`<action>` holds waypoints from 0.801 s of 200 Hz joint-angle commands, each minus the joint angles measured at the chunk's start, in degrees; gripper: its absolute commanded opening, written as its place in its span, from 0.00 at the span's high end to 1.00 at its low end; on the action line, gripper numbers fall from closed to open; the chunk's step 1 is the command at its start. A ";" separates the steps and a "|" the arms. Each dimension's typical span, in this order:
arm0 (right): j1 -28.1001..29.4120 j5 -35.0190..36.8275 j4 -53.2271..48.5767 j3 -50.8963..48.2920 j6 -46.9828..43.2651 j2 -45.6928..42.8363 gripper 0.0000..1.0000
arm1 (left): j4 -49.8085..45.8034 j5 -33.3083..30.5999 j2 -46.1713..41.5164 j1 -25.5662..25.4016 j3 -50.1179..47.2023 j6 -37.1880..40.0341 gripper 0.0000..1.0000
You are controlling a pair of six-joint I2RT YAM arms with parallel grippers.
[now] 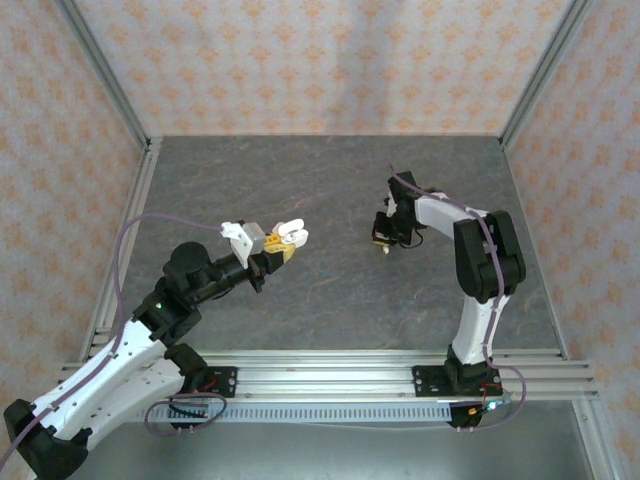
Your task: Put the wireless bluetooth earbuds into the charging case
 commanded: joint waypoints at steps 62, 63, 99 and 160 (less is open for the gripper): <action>-1.30 14.62 -11.81 6.51 0.33 1.34 0.97 | -1.06 -1.09 -3.13 -0.13 -0.64 -0.27 1.00; -1.34 14.60 -11.86 6.57 0.28 1.52 0.97 | -1.17 -1.13 -3.19 -0.13 -0.67 -0.30 1.00; -0.90 12.64 -11.25 6.90 0.17 4.73 0.98 | -2.30 -1.67 -4.30 -0.13 -0.57 -0.07 1.00; 1.63 7.54 -11.85 6.57 -2.53 6.89 0.98 | -2.62 -1.69 -4.58 -0.13 -0.44 0.02 1.00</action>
